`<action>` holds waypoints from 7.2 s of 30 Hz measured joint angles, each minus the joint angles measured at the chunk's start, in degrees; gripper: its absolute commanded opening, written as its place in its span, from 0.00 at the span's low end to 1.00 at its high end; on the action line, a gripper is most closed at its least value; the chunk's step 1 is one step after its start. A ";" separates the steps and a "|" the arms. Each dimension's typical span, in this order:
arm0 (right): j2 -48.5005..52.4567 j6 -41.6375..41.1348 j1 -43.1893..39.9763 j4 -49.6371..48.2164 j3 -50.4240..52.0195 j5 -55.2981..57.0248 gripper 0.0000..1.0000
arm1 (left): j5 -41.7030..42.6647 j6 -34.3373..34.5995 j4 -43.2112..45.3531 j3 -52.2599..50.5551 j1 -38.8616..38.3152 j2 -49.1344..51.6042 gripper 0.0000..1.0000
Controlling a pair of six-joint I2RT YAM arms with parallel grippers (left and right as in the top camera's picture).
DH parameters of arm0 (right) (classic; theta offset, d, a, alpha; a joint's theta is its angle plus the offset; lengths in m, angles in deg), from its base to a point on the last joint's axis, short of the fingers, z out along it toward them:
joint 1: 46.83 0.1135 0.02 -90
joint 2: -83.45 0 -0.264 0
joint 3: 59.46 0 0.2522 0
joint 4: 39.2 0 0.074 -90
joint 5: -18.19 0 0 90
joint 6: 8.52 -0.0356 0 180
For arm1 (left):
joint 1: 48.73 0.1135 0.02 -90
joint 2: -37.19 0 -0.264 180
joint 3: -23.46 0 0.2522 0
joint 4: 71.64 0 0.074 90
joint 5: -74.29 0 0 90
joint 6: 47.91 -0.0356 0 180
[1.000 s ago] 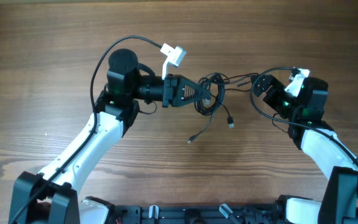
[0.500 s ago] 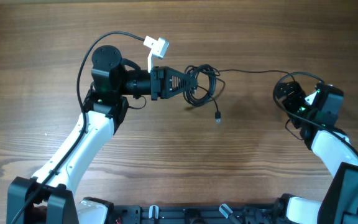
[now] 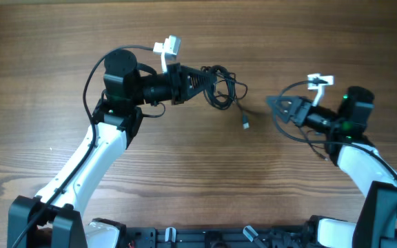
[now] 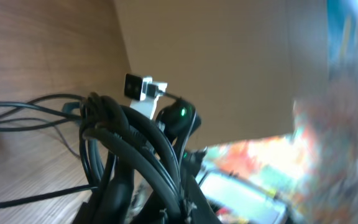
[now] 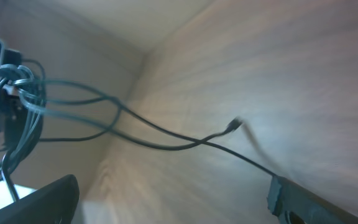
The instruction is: Untangle cables
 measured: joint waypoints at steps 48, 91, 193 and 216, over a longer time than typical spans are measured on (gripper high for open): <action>-20.31 1.84 33.86 31.17 0.00 43.41 1.00 | -47.30 32.48 -24.61 0.33 1.49 0.00 0.04; -9.86 7.30 11.50 3.23 0.09 -4.20 0.04 | 4.57 -41.83 -23.12 0.55 -5.31 -0.04 1.00; -18.99 6.25 -2.54 22.16 0.15 11.47 1.00 | -39.74 -37.03 -31.52 1.09 5.92 -4.90 0.04; -18.97 -3.17 16.50 1.73 0.22 11.39 0.82 | 5.70 -58.60 -34.69 1.09 2.60 -4.90 0.04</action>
